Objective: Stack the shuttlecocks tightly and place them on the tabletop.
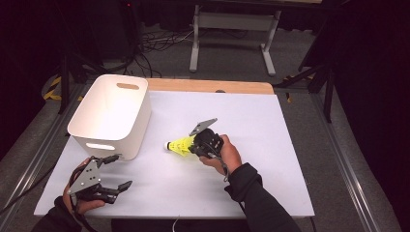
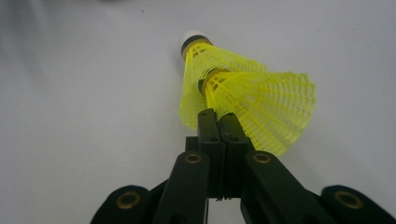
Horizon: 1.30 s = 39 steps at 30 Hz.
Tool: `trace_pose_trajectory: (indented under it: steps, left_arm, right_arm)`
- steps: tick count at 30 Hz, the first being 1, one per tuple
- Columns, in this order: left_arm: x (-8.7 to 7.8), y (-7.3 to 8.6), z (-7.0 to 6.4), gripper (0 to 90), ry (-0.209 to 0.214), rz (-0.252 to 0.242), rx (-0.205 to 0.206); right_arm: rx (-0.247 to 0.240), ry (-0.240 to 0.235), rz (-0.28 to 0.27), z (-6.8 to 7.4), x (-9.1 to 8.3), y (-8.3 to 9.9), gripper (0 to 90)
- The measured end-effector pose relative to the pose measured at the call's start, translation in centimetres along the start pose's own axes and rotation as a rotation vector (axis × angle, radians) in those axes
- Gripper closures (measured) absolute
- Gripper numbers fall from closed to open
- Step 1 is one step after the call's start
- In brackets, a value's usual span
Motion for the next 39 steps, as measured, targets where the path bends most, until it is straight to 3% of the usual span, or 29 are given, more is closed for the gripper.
trace_pose_trajectory:
  steps: [12,22,39]
  left_arm:
    - [0.2,0.0,-0.2,8.8,0.012,0.004,0.004]
    - [0.3,0.0,-0.2,8.8,0.015,0.008,0.005]
    - [0.3,0.0,-0.3,8.8,0.017,0.009,0.009]
  right_arm:
    - [-0.011,-0.008,0.041,0.0,1.4,-0.6,86.2]
    - [-0.029,0.001,0.094,0.1,2.0,-0.4,76.4]
    - [-0.068,0.033,0.068,0.2,0.6,-0.5,64.9]
Point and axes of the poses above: each handheld gripper's, and its own axes: x roughly forward along the jaws, y roughly out of its underside, z roughly to its left, the point moved 5 cm from there along x, roughly forward along the jaws, and after that the axes turned 5 degrees about -x, right-handed, at the moved point
